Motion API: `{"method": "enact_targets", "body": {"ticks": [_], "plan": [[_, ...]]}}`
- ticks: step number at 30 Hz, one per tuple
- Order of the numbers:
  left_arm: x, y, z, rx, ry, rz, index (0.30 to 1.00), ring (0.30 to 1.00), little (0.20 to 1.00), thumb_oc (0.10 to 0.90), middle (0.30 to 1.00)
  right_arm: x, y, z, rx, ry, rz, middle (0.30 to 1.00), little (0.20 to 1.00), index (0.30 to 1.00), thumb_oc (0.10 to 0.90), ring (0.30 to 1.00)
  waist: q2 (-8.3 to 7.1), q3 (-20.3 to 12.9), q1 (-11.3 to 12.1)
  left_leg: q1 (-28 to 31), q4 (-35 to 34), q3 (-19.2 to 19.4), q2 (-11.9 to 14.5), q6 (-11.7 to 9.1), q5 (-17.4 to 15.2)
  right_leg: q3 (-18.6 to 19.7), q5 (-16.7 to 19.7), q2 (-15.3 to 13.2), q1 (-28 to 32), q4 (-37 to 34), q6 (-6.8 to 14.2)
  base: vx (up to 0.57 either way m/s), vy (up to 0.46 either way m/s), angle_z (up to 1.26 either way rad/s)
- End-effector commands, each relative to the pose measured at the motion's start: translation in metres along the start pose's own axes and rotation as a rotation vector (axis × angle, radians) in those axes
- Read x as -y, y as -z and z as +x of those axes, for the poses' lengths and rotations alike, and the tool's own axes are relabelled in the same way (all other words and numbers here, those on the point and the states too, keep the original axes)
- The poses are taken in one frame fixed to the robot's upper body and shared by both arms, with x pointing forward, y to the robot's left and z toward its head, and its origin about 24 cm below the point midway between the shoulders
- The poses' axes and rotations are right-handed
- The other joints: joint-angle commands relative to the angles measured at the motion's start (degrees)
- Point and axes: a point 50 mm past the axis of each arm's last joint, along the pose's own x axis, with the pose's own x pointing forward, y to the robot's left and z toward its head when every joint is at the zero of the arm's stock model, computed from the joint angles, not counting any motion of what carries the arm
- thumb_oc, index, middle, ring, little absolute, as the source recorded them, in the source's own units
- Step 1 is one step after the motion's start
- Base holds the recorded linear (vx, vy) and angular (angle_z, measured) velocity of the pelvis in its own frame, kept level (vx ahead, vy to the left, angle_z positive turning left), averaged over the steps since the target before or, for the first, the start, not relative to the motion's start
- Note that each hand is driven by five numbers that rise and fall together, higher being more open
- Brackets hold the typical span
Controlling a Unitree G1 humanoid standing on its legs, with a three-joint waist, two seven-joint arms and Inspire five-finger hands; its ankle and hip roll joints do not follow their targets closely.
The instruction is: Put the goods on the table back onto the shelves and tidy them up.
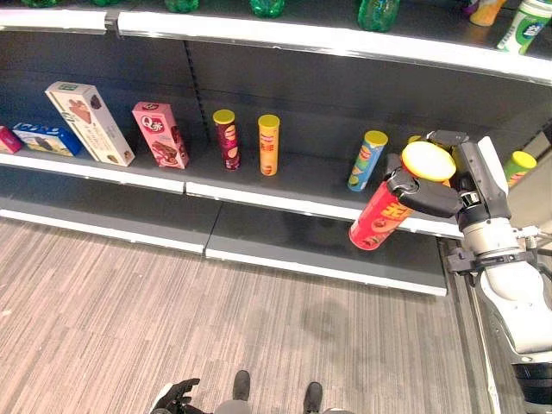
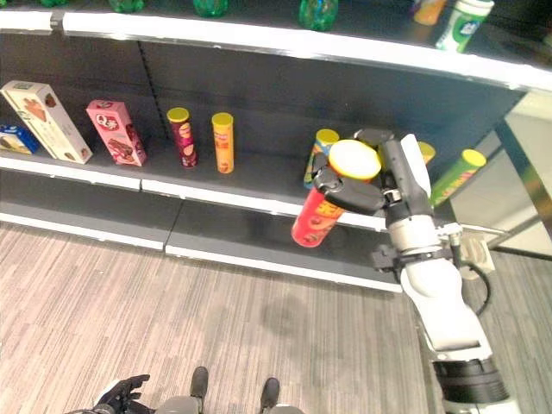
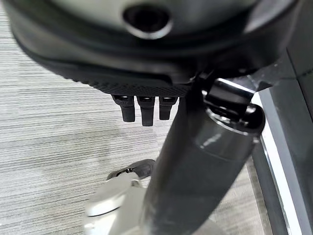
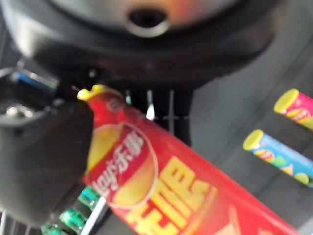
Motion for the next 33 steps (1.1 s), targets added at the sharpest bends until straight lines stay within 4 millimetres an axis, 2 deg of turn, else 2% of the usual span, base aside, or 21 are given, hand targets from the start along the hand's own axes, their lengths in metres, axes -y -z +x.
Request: {"method": "enact_targets", "body": {"ticks": [1,7,9,10,16,17,18,19,20,21,27,29,31,33], "plan": [[-0.021,-0.016,-0.001,0.076,-0.064,0.011,0.900,0.900,0.900,0.800,0.900,0.028,-0.048,0.016,0.259,0.149,-0.037,0.300,0.300,0.300,0.400,0.300,-3.25,-1.7,1.1,-6.6,3.4,0.6,-0.5,1.0,-7.4,2.9,-3.0,-3.0,-0.2,0.5,3.9,0.16,0.065,0.46],[-0.021,-0.016,-0.001,0.076,-0.064,0.012,0.900,0.900,0.900,0.800,0.900,0.028,-0.048,0.016,0.258,0.150,-0.036,0.300,0.300,0.300,0.400,0.300,-3.36,-1.9,1.1,-6.6,3.0,0.6,-0.6,1.0,-7.1,2.8,-3.1,-3.1,-0.5,0.5,3.9,0.04,0.016,-0.15],[-0.025,-0.014,-0.001,0.066,-0.074,0.028,0.900,0.900,0.900,0.800,0.900,0.027,-0.044,0.015,0.242,0.168,-0.037,0.300,0.300,0.300,0.400,0.300,-3.08,-2.1,2.1,-9.7,-5.6,-0.4,0.5,0.2,-4.0,3.6,-4.8,-3.0,0.2,-0.4,4.3,0.17,0.095,0.01],[-0.025,-0.014,-0.001,0.065,-0.074,0.028,0.900,0.900,0.900,0.800,0.900,0.027,-0.043,0.015,0.242,0.168,-0.037,0.300,0.300,0.300,0.400,0.300,-3.13,-2.2,2.1,-9.3,-6.7,-0.4,0.6,0.2,-3.4,3.6,-4.8,-3.0,0.2,-0.4,4.3,0.13,0.065,0.05],[-0.025,-0.014,-0.001,0.065,-0.074,0.029,0.900,0.900,0.900,0.800,0.900,0.027,-0.043,0.015,0.241,0.168,-0.037,0.300,0.300,0.300,0.400,0.300,-3.14,-2.2,2.1,-9.2,-6.7,-0.4,0.6,0.2,-3.4,3.6,-4.8,-3.0,0.2,-0.4,4.3,0.01,0.007,0.06],[-0.024,-0.014,-0.001,0.063,-0.073,0.027,0.900,0.900,0.900,0.800,0.900,0.028,-0.042,0.015,0.234,0.171,-0.044,0.300,0.300,0.300,0.400,0.300,-2.76,-2.3,2.2,-10.2,-7.5,-0.6,0.7,-0.3,-3.0,3.9,-5.5,-3.0,0.6,-0.5,4.4,0.23,0.242,0.01],[-0.023,-0.010,-0.002,0.055,-0.077,0.023,0.900,0.900,0.900,0.800,0.900,0.028,-0.043,0.013,0.233,0.180,-0.065,0.300,0.300,0.300,0.400,0.300,-0.84,-3.4,2.3,-9.7,-8.0,-0.9,1.3,-1.0,-1.2,4.8,-6.0,-3.3,1.5,-0.7,5.2,0.29,0.340,0.00],[-0.023,-0.008,-0.002,0.048,-0.078,0.025,0.900,0.900,0.900,0.800,0.900,0.029,-0.042,0.012,0.228,0.183,-0.076,0.300,0.300,0.300,0.400,0.300,-0.29,-3.6,2.2,-9.1,-8.0,-0.9,1.0,-1.2,0.0,4.9,-5.7,-4.0,1.7,-0.6,5.4,0.46,0.617,-0.13],[-0.028,-0.006,-0.003,0.044,-0.095,0.021,0.900,0.900,0.900,0.800,0.900,0.024,-0.042,0.014,0.225,0.190,-0.072,0.300,0.300,0.300,0.400,0.300,-0.42,-4.0,2.5,-6.9,-7.3,0.4,-0.6,0.4,0.0,7.0,-5.0,-7.4,1.2,0.3,7.0,0.34,0.507,-0.53],[-0.031,-0.006,-0.004,0.044,-0.105,0.020,0.900,0.900,0.900,0.800,0.900,0.022,-0.042,0.015,0.229,0.189,-0.067,0.300,0.300,0.300,0.400,0.300,-0.82,-4.0,2.9,-6.4,-7.2,1.4,-1.2,1.0,-0.4,8.0,-5.0,-8.4,0.8,1.0,7.5,0.27,0.409,-0.77],[-0.031,-0.006,-0.004,0.044,-0.105,0.020,0.900,0.900,0.900,0.800,0.900,0.022,-0.042,0.015,0.229,0.189,-0.067,0.300,0.300,0.300,0.400,0.300,-0.82,-4.0,3.0,-6.3,-7.2,1.4,-1.2,1.0,-0.4,8.0,-5.0,-8.4,0.8,1.0,7.5,0.02,0.027,-0.16],[-0.036,-0.006,-0.005,0.048,-0.123,0.017,0.900,0.900,0.900,0.800,0.900,0.019,-0.044,0.017,0.237,0.191,-0.070,0.300,0.300,0.300,0.400,0.300,-1.10,-4.1,3.1,-5.6,-7.0,2.5,-2.1,2.2,-1.4,8.8,-4.7,-10.2,0.0,2.3,8.3,0.12,0.224,0.01],[-0.048,-0.007,-0.006,0.050,-0.164,0.017,0.900,0.900,0.900,0.800,0.900,0.012,-0.046,0.021,0.243,0.174,-0.056,0.300,0.300,0.300,0.400,0.300,-1.34,-3.9,3.3,-4.0,-7.0,3.5,-3.5,4.1,-2.9,9.6,-4.2,-12.1,-1.9,7.0,9.1,0.17,0.311,-0.16],[-0.054,-0.010,-0.008,0.062,-0.179,0.014,0.900,0.900,0.900,0.800,0.900,0.008,-0.046,0.023,0.241,0.156,-0.059,0.300,0.300,0.300,0.400,0.300,-1.37,-2.9,3.0,-2.6,-7.1,3.7,-4.4,5.3,-3.7,10.7,-3.1,-12.7,-3.9,12.3,9.2,0.13,0.273,-0.57]]}}
